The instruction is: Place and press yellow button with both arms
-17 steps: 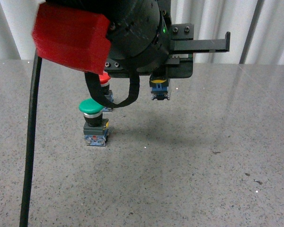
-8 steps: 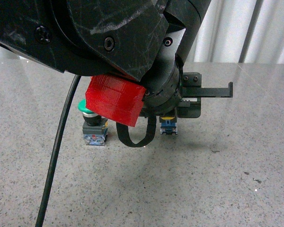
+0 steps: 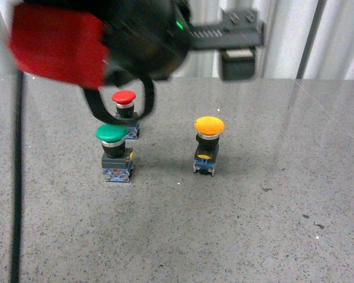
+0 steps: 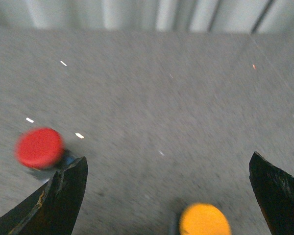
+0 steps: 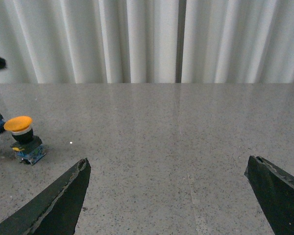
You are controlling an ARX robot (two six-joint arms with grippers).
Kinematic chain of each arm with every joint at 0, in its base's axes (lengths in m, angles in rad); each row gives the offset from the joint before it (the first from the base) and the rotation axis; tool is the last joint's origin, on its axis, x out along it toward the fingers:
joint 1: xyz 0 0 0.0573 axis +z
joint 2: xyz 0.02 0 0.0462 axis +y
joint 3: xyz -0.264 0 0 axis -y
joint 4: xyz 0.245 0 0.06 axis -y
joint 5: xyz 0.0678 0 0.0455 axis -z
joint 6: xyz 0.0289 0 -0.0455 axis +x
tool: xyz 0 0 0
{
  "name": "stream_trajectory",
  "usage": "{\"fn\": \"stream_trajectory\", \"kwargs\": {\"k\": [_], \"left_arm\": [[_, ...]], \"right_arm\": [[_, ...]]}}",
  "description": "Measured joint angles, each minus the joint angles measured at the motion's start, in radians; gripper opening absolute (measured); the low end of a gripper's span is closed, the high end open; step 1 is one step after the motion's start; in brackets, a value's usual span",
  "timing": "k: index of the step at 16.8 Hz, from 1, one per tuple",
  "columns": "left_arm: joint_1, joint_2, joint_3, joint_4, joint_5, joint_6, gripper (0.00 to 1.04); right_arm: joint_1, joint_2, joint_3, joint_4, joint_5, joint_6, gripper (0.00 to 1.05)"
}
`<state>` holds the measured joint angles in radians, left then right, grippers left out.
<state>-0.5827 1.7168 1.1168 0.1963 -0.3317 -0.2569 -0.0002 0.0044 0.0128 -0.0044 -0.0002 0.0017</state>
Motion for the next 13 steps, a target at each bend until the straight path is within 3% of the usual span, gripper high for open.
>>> {"fn": "stream_trajectory", "kwargs": {"k": [3,10,13], "left_arm": [[0.110,-0.158,-0.101,0.063,-0.036,0.095,0.98],[0.177,-0.323,-0.222,0.166,-0.054,0.211,0.97],[0.216,-0.425,-0.309,0.259,-0.023,0.223,0.87]], "right_arm": [[0.000,0.000,0.000,0.000,0.000,0.000,0.98],[0.000,0.000,0.000,0.000,0.000,0.000,0.98],[0.000,0.000,0.000,0.000,0.000,0.000,0.98]]}}
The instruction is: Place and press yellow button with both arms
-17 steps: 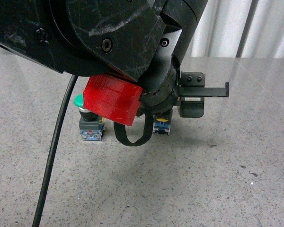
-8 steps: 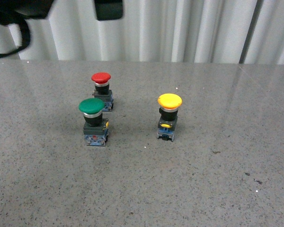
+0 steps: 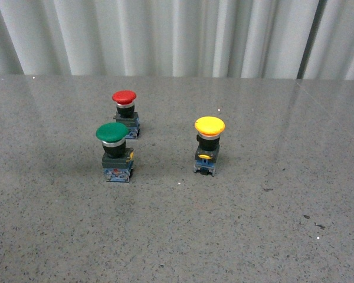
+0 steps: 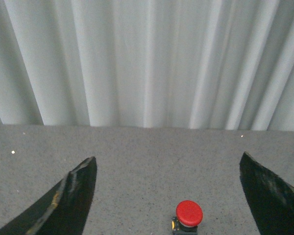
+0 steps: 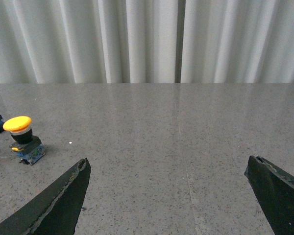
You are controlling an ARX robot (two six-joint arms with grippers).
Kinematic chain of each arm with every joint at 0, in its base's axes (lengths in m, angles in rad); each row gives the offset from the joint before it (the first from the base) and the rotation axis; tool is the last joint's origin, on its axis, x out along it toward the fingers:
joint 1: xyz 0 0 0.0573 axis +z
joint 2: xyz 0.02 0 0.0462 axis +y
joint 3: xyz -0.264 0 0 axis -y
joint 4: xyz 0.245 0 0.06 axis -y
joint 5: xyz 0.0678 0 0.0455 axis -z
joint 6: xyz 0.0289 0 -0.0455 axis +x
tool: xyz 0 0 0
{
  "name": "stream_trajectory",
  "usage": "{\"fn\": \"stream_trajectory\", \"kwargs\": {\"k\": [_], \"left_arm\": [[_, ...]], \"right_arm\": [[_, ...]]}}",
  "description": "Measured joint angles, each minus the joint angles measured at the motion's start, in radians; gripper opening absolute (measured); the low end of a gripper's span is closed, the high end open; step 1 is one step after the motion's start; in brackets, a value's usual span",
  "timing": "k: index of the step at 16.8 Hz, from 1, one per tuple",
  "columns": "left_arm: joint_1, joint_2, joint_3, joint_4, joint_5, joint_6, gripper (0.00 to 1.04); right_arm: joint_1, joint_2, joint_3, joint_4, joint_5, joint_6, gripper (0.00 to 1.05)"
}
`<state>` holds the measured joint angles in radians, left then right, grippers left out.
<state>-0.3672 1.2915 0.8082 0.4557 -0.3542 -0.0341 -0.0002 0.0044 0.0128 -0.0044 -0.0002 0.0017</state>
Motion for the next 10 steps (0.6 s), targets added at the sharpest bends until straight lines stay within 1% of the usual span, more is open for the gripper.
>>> {"fn": "stream_trajectory", "kwargs": {"k": [1,2,3,5,8,10], "left_arm": [[0.121,-0.353,-0.300,-0.012,0.077,0.016,0.56],[0.178,-0.463,-0.472,0.025,0.169,0.017,0.22],[0.224,-0.542,-0.560,0.040,0.207,0.017,0.02],[0.254,-0.603,-0.611,0.038,0.232,0.017,0.02],[0.273,-0.654,-0.657,0.021,0.262,0.017,0.02],[0.303,-0.674,-0.668,0.012,0.310,0.018,0.02]], "right_arm": [[0.000,0.000,0.000,0.000,0.000,0.000,0.98],[0.000,0.000,0.000,0.000,0.000,0.000,0.98],[0.000,0.000,0.000,0.000,0.000,0.000,0.98],[0.000,0.000,0.000,0.000,0.000,0.000,0.98],[0.000,0.000,0.000,0.000,0.000,0.000,0.98],[0.000,0.000,0.000,0.000,0.000,0.000,0.98]]}}
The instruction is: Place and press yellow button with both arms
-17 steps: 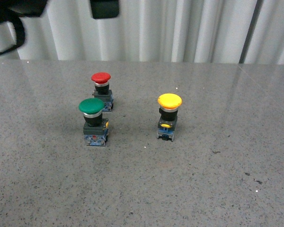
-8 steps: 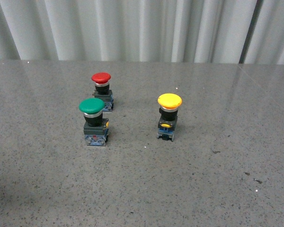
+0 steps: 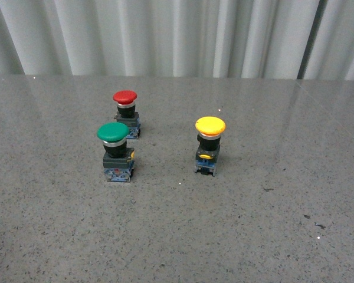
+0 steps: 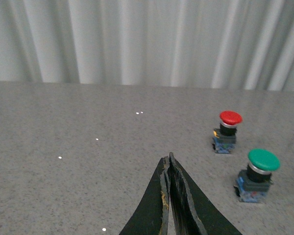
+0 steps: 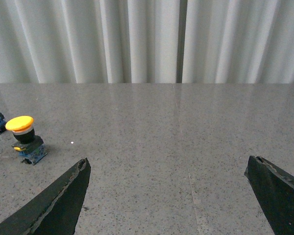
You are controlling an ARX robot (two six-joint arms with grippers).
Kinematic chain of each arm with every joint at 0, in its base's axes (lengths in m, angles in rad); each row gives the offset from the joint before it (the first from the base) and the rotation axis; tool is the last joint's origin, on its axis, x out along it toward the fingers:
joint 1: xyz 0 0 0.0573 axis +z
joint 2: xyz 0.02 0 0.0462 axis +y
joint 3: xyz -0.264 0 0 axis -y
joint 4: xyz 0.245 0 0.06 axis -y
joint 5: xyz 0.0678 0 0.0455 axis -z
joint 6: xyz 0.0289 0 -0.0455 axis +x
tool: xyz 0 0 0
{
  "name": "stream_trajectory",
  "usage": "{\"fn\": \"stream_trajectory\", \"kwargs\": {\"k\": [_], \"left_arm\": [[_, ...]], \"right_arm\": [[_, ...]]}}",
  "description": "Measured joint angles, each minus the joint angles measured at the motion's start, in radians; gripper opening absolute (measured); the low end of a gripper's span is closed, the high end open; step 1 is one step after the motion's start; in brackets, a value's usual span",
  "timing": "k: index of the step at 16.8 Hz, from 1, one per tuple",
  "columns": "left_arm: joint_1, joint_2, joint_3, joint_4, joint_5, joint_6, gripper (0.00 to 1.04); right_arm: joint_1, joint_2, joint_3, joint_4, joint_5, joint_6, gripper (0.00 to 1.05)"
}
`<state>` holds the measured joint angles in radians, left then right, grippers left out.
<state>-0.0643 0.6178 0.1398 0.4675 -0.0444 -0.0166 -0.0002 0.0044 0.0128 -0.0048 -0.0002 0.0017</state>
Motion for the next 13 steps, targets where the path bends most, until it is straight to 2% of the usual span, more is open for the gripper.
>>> {"fn": "stream_trajectory", "kwargs": {"k": [4,13], "left_arm": [[0.066,-0.040,-0.020,-0.013,0.029,0.000,0.02],[0.063,-0.241,-0.096,-0.135,0.045,0.000,0.02]], "right_arm": [[0.000,0.000,0.000,0.001,0.000,0.000,0.98],[0.000,0.000,0.000,0.000,0.000,0.000,0.98]]}}
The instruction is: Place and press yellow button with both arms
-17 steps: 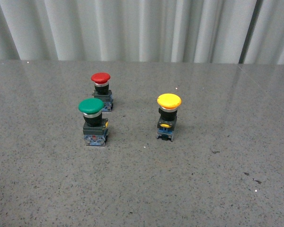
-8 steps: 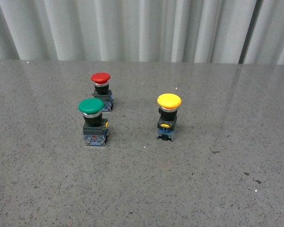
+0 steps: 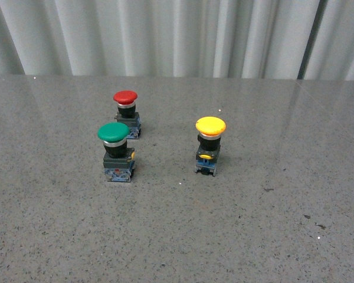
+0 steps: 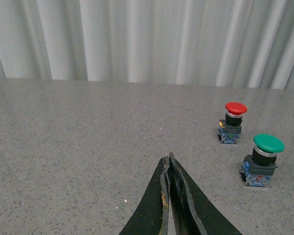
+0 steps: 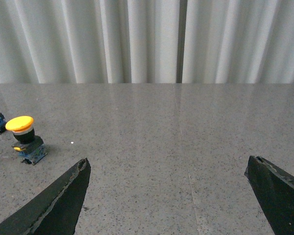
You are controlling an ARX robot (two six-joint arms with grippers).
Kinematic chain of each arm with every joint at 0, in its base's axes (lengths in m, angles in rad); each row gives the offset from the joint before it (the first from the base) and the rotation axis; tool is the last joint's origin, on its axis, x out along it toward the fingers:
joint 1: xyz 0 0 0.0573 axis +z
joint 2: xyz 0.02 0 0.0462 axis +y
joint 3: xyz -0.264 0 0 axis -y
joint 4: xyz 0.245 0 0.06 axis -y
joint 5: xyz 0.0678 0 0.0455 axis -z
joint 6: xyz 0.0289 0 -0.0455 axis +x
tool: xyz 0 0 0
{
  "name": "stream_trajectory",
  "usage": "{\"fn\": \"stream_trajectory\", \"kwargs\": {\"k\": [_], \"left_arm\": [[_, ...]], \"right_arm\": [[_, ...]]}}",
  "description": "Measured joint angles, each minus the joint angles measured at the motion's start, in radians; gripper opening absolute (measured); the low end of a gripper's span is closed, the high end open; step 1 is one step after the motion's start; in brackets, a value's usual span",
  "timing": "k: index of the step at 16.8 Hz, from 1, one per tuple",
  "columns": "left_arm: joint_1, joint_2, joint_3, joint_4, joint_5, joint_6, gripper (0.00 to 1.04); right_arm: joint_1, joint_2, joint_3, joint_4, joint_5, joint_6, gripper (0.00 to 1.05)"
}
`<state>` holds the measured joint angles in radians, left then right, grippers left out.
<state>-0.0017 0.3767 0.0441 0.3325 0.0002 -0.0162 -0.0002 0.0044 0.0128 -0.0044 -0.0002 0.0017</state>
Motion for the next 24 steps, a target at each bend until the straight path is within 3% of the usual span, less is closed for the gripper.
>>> {"fn": "stream_trajectory", "kwargs": {"k": [11,12,13,18,19,21,24], "left_arm": [[0.000,-0.197,-0.030,-0.152,0.000,0.001,0.02],[0.000,-0.217,-0.029,-0.182,0.000,0.001,0.02],[0.000,-0.337,-0.029,-0.347,0.000,0.001,0.02],[0.000,-0.366,-0.029,-0.337,-0.001,0.002,0.02],[0.000,-0.366,-0.029,-0.337,-0.001,0.002,0.07],[0.000,-0.366,-0.029,-0.337,0.000,0.002,0.36],[0.000,-0.366,-0.029,-0.337,0.000,0.002,0.65]], "right_arm": [[0.000,0.000,0.000,0.000,0.000,0.000,0.98],[0.000,0.000,0.000,0.000,0.000,0.000,0.98],[0.000,0.000,0.000,0.000,0.000,0.000,0.98],[0.000,0.000,0.000,0.000,0.000,0.000,0.98],[0.000,0.000,0.000,0.000,0.000,0.000,0.98],[0.000,0.000,0.000,0.000,0.000,0.000,0.98],[0.000,0.000,0.000,0.000,0.000,0.000,0.98]]}}
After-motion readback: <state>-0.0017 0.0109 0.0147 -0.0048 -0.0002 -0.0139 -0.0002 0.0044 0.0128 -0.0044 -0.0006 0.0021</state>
